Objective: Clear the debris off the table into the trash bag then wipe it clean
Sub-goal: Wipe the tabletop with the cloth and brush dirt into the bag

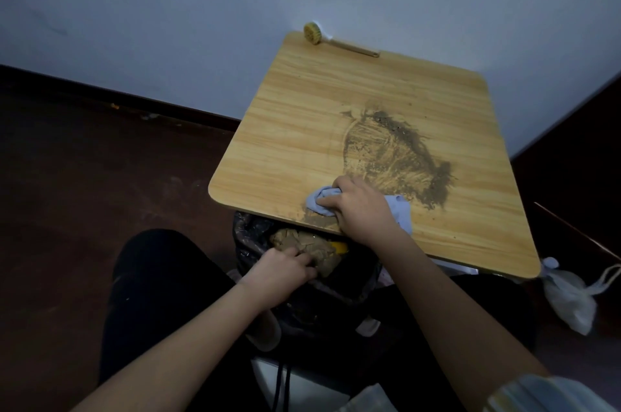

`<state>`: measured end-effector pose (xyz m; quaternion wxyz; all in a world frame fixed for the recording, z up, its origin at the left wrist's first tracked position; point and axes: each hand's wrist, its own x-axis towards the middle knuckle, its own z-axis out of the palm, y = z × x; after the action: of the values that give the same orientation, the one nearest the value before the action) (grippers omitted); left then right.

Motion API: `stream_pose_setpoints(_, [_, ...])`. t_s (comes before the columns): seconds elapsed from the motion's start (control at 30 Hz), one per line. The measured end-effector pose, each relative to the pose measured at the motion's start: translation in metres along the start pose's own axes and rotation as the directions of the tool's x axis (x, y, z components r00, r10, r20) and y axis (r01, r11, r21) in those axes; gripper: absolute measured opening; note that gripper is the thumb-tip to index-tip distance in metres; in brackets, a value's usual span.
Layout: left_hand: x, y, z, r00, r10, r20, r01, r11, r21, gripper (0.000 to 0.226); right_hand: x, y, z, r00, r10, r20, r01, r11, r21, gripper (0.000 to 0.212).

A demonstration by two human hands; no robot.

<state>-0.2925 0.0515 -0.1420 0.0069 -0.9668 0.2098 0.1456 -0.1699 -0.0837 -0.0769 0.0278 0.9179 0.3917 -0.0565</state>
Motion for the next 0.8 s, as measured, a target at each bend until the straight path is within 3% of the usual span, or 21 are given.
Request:
stream_pose_setpoints(0.37, [-0.005, -0.009, 0.004, 0.999, -0.050, 0.007, 0.050, 0.999, -0.001, 0.036, -0.013, -0.004, 0.005, 0.993, -0.112, -0.032, 0.113, 0.993, 0.045, 0.034])
stream_pose_setpoints(0.67, [-0.007, -0.012, 0.003, 0.998, -0.063, 0.004, 0.063, 0.998, -0.010, 0.033, -0.008, -0.001, 0.004, 0.991, 0.069, -0.114, -0.057, 0.993, 0.107, 0.035])
stream_pose_setpoints(0.8, [-0.009, -0.014, 0.004, 0.997, -0.073, 0.001, 0.073, 0.997, -0.013, 0.035, -0.012, -0.006, 0.010, 0.994, 0.059, -0.091, -0.052, 0.996, 0.078, 0.035])
